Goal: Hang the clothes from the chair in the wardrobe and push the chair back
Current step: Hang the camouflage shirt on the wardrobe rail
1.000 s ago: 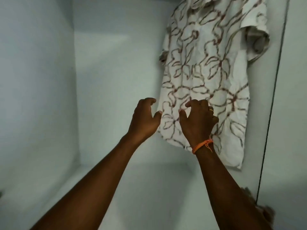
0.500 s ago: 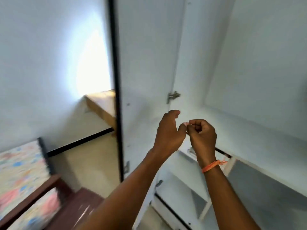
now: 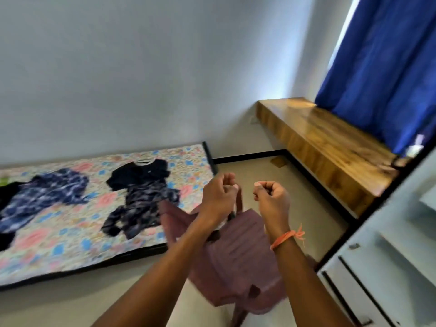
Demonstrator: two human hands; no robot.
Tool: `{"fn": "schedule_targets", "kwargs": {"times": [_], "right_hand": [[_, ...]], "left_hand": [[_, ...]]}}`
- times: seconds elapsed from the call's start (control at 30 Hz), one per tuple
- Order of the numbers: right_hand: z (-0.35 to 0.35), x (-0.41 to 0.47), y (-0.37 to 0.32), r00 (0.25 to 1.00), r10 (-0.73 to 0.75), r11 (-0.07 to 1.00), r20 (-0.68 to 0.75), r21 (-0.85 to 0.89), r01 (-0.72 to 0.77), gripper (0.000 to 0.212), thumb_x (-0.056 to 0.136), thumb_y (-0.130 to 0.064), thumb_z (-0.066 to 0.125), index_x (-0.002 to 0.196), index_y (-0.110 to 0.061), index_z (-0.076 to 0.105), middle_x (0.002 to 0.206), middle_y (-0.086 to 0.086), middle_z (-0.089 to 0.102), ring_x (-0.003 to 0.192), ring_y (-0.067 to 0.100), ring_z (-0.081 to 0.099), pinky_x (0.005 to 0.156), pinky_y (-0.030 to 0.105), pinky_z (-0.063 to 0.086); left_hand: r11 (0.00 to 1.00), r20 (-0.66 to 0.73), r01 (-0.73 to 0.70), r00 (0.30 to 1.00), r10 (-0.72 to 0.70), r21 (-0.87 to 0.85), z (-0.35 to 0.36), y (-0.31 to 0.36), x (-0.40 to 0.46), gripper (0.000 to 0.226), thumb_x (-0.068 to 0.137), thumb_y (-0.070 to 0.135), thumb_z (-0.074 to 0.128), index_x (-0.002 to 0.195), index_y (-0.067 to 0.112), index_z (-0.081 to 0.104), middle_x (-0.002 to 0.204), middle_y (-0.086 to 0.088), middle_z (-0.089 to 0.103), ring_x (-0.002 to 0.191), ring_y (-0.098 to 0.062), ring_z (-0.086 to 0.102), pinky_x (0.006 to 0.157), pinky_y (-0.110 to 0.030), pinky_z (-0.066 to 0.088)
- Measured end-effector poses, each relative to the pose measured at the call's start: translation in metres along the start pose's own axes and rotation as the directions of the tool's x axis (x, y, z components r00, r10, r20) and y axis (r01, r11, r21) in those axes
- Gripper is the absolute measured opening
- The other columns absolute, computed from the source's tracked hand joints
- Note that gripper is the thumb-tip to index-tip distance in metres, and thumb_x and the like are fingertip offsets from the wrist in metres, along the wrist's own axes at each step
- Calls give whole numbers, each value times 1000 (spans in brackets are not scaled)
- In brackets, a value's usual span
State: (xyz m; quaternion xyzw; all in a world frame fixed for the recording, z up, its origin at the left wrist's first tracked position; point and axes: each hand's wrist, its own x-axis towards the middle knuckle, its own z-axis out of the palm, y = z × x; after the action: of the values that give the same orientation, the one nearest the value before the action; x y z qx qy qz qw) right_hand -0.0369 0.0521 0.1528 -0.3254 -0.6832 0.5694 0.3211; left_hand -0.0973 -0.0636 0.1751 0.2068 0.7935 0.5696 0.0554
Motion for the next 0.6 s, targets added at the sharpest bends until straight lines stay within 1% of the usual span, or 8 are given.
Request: {"fn": "schedule_targets", "kwargs": {"times": [0.07, 0.13, 0.23, 0.3, 0.4, 0.5, 0.53, 0.6], "right_hand": [[61, -21, 1, 993, 48, 999, 109, 0, -48, 8, 84, -22, 69, 78, -18, 67, 75, 5, 71, 71, 22, 67, 78, 51, 57], [115, -41, 0, 981, 61, 998, 183, 11, -64, 10, 85, -18, 70, 76, -17, 66, 73, 4, 70, 68, 19, 65, 75, 44, 57], [185, -61, 1, 957, 94, 995, 275, 1, -98, 10, 88, -13, 68, 79, -12, 67, 73, 8, 70, 66, 17, 62, 69, 37, 53], [237, -68, 7, 930, 124, 992, 346, -15, -127, 11, 90, -12, 66, 79, -9, 66, 74, 11, 68, 67, 18, 60, 66, 37, 51], [312, -67, 22, 905, 166, 986, 393, -36, -165, 13, 91, -16, 66, 80, -11, 66, 73, 7, 69, 67, 19, 61, 64, 38, 53], [387, -60, 35, 865, 212, 976, 454, -61, -207, 15, 94, -18, 64, 85, -7, 66, 78, 10, 68, 67, 23, 59, 61, 36, 50], [414, -55, 40, 854, 223, 974, 470, -73, -214, 17, 95, -18, 64, 86, -4, 66, 78, 13, 67, 67, 24, 57, 61, 37, 50], [465, -41, 47, 835, 257, 966, 486, -112, -232, 20, 95, -17, 63, 85, 0, 66, 77, 16, 65, 66, 25, 55, 62, 42, 51]], "left_hand": [[996, -75, 83, 994, -81, 18, -57, -37, 3, 17, 91, 11, 61, 108, 14, 64, 97, 5, 66, 89, -11, 63, 81, -25, 51], [990, -110, 139, 985, -134, 35, -104, -70, 7, 16, 94, 14, 60, 109, 15, 63, 99, 3, 65, 89, -10, 61, 82, -27, 50], [974, -154, 227, 962, -227, -20, -161, -115, 17, 15, 96, 13, 58, 111, 16, 60, 98, 3, 61, 90, -12, 59, 79, -26, 48], [960, -200, 276, 939, -279, -39, -199, -148, 26, 13, 98, 14, 58, 110, 18, 59, 97, 4, 61, 90, -12, 59, 75, -22, 47], [931, -249, 362, 898, -362, -46, -250, -196, 45, 13, 97, 15, 59, 110, 18, 60, 96, 5, 62, 86, -5, 59, 66, -13, 43], [896, -275, 442, 858, -434, -36, -299, -242, 78, 12, 97, 15, 58, 108, 17, 61, 99, 1, 64, 86, -13, 60, 71, -25, 46], [882, -284, 469, 842, -459, -36, -316, -257, 96, 12, 96, 15, 58, 108, 16, 61, 99, -1, 64, 87, -16, 60, 72, -29, 46], [858, -300, 513, 814, -498, -32, -345, -283, 133, 14, 96, 15, 58, 109, 13, 62, 100, -3, 64, 88, -18, 60, 73, -31, 46]]}}
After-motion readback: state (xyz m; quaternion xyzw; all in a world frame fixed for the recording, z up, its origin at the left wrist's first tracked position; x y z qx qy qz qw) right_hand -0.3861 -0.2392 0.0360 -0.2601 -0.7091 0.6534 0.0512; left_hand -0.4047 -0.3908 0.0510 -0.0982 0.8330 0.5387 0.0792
